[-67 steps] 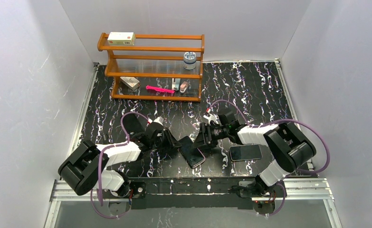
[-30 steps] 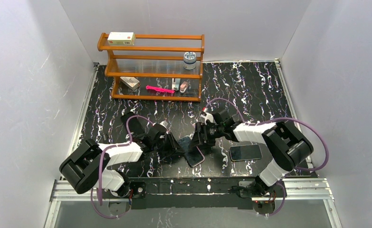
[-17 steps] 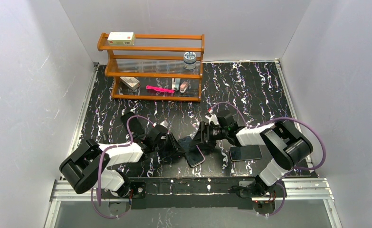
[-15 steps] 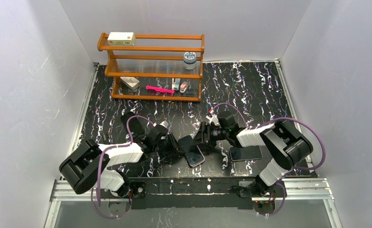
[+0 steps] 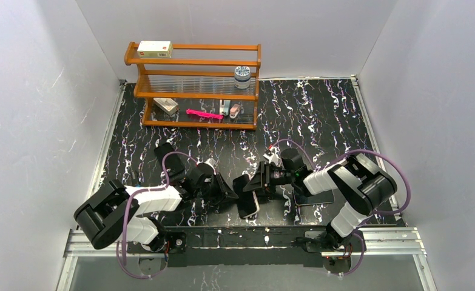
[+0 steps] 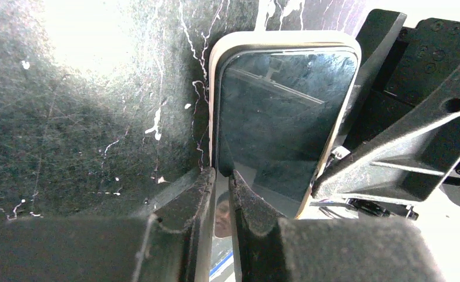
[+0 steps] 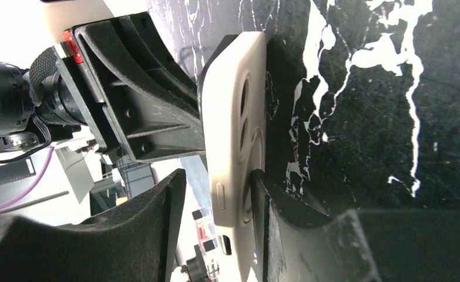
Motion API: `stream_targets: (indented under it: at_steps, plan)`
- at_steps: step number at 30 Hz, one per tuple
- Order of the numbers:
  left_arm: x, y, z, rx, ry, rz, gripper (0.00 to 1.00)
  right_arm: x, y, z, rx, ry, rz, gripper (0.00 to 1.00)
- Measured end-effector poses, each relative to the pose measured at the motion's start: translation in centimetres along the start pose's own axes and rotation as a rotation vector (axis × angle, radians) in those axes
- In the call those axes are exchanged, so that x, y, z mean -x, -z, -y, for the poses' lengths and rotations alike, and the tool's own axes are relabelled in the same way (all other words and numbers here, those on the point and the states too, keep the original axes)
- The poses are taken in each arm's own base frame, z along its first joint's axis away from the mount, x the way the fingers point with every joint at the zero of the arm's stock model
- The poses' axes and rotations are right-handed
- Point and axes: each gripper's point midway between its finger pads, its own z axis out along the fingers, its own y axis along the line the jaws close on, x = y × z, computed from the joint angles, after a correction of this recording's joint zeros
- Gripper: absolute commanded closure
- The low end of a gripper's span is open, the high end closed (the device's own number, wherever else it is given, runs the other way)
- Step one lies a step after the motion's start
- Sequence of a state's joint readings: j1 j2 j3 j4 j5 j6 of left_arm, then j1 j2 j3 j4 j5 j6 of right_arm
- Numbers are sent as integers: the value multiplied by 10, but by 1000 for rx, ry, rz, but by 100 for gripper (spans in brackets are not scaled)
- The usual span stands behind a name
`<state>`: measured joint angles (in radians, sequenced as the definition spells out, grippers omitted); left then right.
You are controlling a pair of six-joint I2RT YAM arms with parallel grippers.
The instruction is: Put the phone into the phone case
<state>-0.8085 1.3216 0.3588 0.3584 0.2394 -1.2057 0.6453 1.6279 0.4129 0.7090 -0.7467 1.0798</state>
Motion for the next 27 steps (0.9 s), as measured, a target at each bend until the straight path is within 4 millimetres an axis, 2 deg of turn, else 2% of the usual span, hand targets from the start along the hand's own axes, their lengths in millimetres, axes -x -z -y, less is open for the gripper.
stream_targets:
  at_steps: [5,9,14,19,22,27]
  plan:
    - [-3,0,2,-18,26,-13,83,0,-1,5,-16,-20,7,56]
    - [-7,4,3,-39,46,-21,75,2,-3,9,-33,-23,23,57]
    - [-10,11,14,-90,56,-24,71,1,-2,17,-49,-35,46,57]
    - [-15,4,8,-64,68,-53,66,1,-3,26,-69,-69,65,60]
    - [-22,-2,0,-28,69,-81,66,2,-3,29,-73,-89,81,60]
    - [-32,-6,6,-29,51,-107,83,2,-1,34,-68,-134,113,60]
